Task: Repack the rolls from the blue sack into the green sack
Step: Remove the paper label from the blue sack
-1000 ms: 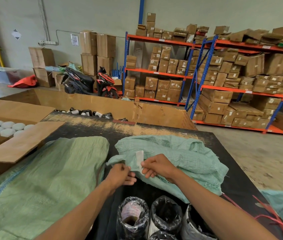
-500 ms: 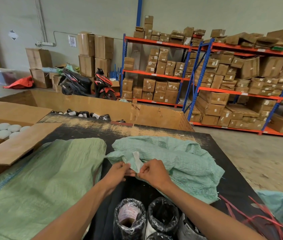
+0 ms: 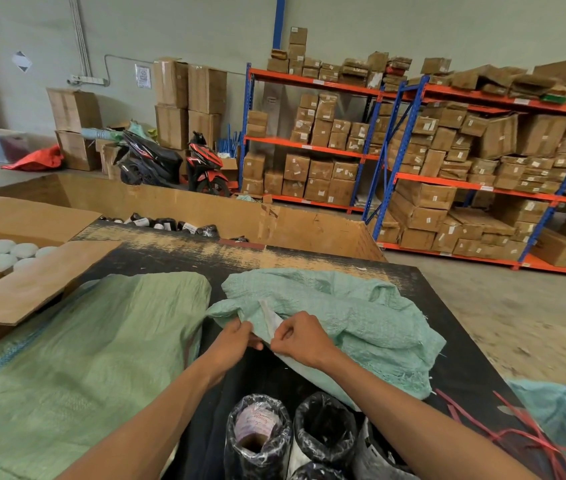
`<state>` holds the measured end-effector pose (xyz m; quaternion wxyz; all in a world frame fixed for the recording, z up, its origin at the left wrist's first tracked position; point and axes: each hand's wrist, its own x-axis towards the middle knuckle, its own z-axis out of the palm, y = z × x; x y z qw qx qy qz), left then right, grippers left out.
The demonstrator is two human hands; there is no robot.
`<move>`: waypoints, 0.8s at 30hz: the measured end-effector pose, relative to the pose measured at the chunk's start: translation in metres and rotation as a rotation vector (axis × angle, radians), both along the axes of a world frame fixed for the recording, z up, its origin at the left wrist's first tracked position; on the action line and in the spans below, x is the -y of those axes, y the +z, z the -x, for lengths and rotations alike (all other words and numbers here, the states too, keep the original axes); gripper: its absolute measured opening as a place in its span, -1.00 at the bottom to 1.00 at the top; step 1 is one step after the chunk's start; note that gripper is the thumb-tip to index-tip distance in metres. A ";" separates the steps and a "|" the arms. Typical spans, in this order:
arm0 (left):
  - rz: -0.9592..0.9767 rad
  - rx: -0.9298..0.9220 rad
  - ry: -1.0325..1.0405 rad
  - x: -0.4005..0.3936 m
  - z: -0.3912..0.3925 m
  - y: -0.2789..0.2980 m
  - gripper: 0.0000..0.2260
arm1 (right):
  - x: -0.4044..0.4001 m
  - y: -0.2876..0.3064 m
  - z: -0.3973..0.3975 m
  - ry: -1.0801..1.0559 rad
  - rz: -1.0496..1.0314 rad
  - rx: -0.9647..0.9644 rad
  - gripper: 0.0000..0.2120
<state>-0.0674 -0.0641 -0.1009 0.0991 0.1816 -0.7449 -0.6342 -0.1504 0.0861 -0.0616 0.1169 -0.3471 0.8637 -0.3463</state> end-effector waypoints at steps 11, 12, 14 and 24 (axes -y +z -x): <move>0.696 0.092 -0.164 0.016 -0.015 -0.019 -0.68 | -0.007 0.025 0.022 0.123 -0.145 0.310 -0.90; 0.765 0.120 -0.154 0.020 -0.016 -0.023 -0.65 | -0.008 0.026 0.025 0.110 -0.138 0.297 -0.89; 0.768 0.157 -0.157 0.025 -0.020 -0.028 -0.60 | -0.012 0.027 0.029 0.137 -0.142 0.288 -0.90; 0.355 0.212 -0.138 0.031 -0.028 -0.031 -0.77 | -0.041 0.049 0.058 0.318 -0.180 0.276 -0.91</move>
